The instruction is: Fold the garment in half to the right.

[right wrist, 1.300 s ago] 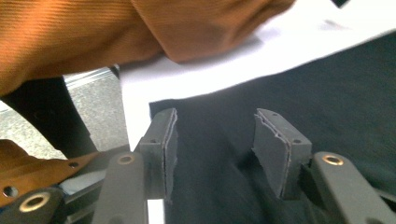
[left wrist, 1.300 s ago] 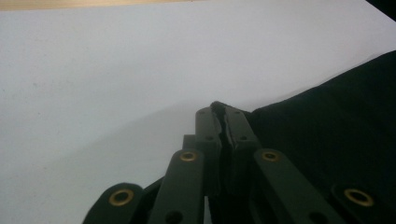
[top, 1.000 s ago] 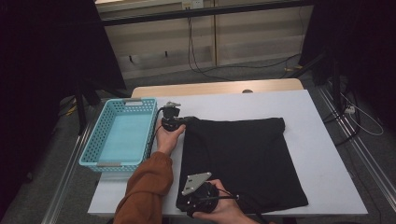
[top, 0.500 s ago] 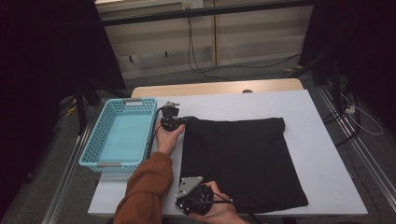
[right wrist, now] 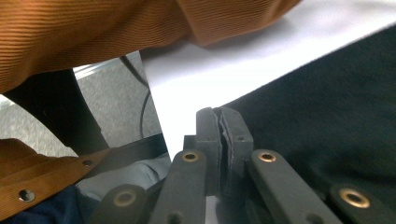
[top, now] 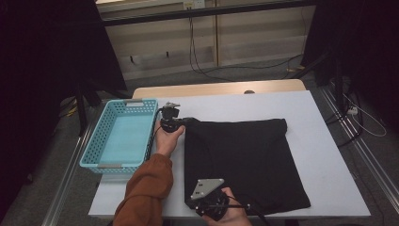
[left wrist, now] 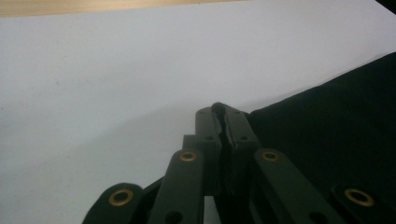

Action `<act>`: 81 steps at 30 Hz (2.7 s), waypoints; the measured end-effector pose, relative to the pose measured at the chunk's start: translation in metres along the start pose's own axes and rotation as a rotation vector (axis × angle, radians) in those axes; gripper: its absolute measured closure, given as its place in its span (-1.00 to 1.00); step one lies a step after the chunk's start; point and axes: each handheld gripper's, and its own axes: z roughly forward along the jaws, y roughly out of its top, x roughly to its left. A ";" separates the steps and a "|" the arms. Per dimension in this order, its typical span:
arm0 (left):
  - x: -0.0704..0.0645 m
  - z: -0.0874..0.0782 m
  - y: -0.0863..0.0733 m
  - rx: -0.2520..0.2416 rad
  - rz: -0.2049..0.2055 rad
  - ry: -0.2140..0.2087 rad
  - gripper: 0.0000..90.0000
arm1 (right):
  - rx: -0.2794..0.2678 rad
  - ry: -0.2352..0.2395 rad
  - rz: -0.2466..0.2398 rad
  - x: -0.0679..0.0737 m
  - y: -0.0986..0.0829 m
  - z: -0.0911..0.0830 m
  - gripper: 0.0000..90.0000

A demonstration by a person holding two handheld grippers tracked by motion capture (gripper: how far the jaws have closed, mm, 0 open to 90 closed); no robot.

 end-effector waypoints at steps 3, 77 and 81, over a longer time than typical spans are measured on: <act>-0.002 0.005 -0.001 0.006 -0.004 -0.001 0.91 | -0.031 -0.022 0.028 -0.004 -0.006 -0.012 0.96; -0.015 -0.035 0.045 -0.190 -0.001 -0.050 0.91 | -0.162 -0.047 0.054 -0.030 0.009 -0.046 0.82; -0.012 -0.038 0.047 -0.185 -0.009 -0.040 0.91 | -0.179 -0.044 0.051 -0.030 0.013 -0.048 0.82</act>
